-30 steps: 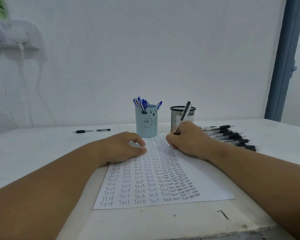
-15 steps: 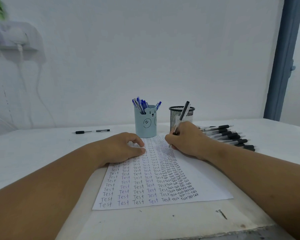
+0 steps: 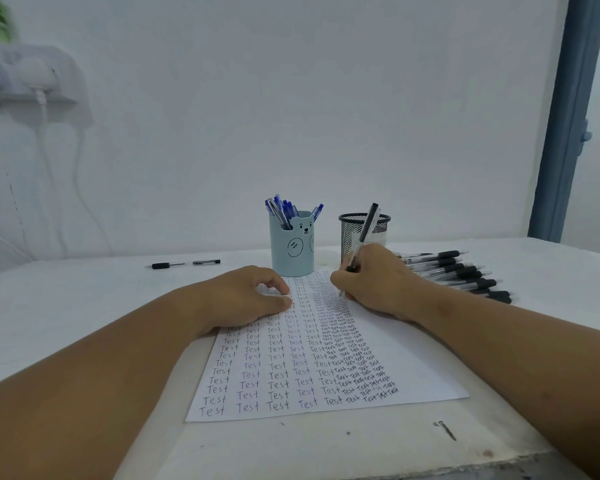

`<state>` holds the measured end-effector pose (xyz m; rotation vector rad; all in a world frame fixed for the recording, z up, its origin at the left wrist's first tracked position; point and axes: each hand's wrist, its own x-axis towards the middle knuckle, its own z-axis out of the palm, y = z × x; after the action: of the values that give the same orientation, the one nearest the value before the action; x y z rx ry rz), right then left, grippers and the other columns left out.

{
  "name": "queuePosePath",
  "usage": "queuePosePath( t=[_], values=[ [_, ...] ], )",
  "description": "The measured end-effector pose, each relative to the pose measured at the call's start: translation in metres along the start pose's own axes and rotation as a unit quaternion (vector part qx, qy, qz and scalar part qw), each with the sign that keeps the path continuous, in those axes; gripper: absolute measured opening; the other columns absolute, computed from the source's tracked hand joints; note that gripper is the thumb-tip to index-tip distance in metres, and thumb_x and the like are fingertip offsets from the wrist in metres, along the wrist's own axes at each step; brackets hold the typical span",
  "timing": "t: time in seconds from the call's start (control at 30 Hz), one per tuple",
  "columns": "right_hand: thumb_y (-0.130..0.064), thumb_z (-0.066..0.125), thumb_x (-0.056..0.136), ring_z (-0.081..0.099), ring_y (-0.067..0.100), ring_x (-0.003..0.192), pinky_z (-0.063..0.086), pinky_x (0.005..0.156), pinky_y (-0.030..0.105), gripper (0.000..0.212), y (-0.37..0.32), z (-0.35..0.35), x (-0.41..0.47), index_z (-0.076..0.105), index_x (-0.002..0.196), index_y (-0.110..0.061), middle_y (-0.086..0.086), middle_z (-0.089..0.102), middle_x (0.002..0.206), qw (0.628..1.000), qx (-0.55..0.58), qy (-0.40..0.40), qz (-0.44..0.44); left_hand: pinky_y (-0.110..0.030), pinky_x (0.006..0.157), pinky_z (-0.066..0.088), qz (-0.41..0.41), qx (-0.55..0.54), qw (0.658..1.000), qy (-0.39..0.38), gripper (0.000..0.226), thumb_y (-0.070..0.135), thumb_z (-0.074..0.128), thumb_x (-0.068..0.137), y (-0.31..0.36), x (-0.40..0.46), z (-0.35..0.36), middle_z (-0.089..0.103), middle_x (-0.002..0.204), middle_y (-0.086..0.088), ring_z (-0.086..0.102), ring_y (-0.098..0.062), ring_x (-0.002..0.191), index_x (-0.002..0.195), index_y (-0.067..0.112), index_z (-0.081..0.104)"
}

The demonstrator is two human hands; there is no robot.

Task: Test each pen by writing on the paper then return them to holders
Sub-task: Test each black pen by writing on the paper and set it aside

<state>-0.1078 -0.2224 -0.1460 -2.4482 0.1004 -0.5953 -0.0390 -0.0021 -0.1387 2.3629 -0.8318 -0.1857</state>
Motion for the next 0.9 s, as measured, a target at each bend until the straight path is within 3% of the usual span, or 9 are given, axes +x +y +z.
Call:
queuePosePath(
  t=[0.1,0.3,0.4,0.53,0.7,0.9],
  values=[
    [-0.021,0.063,0.085,0.041,0.015,0.055,0.033,0.055,0.028,0.036,-0.0001,-0.0004,-0.0005,0.058,0.077,0.014,0.010,0.053,0.064,1.000,0.002,-0.002,-0.002,-0.024,0.092,0.031,-0.003,0.005,1.000,0.002,0.024,0.050,0.066,0.091,-0.0013,0.0009,-0.0001,0.046,0.116,0.019,0.045,-0.006,0.115,0.114,0.040,0.064],
    [-0.021,0.064,0.086,0.037,0.014,0.052,0.032,0.055,0.028,0.034,-0.0003,-0.0001,-0.0012,0.056,0.065,0.005,0.007,0.047,0.059,1.000,-0.007,-0.004,-0.003,-0.018,0.080,0.033,0.000,0.000,1.000,-0.001,0.025,0.048,0.066,0.092,-0.0006,0.0006,0.0002,0.044,0.103,0.027,0.045,-0.005,0.111,0.114,0.039,0.064],
    [-0.021,0.064,0.087,0.040,0.013,0.053,0.033,0.055,0.027,0.036,-0.0010,-0.0005,-0.0008,0.060,0.078,0.014,0.009,0.054,0.062,1.000,-0.002,-0.007,-0.003,-0.021,0.088,0.032,-0.002,0.002,1.000,0.002,0.024,0.049,0.066,0.091,-0.0017,0.0014,0.0002,0.046,0.110,0.021,0.047,-0.005,0.110,0.114,0.039,0.064],
    [-0.021,0.064,0.086,0.038,0.015,0.054,0.032,0.055,0.029,0.037,-0.0001,-0.0008,-0.0011,0.057,0.075,0.014,0.009,0.048,0.061,1.000,-0.001,-0.010,0.002,-0.011,0.068,0.030,0.000,-0.005,1.000,-0.003,0.025,0.048,0.066,0.092,0.0006,0.0009,0.0008,0.042,0.100,0.030,0.046,0.006,0.092,0.115,0.038,0.064],
    [-0.020,0.064,0.086,0.037,0.016,0.053,0.032,0.055,0.028,0.027,-0.0008,-0.0011,-0.0013,0.057,0.063,-0.009,0.007,0.043,0.058,1.000,-0.008,-0.002,0.004,-0.015,0.075,0.032,-0.004,0.002,1.000,0.001,0.025,0.048,0.066,0.092,0.0008,0.0006,0.0004,0.044,0.103,0.025,0.046,-0.001,0.103,0.115,0.039,0.064],
    [-0.020,0.064,0.086,0.032,0.016,0.053,0.028,0.053,0.027,0.028,-0.0030,-0.0013,-0.0022,0.051,0.062,-0.013,0.005,0.038,0.057,1.000,-0.018,-0.009,0.007,-0.017,0.080,0.034,-0.003,-0.007,1.000,-0.002,0.025,0.047,0.065,0.093,0.0013,0.0007,-0.0002,0.042,0.103,0.027,0.047,0.000,0.103,0.116,0.038,0.064]
  ],
)
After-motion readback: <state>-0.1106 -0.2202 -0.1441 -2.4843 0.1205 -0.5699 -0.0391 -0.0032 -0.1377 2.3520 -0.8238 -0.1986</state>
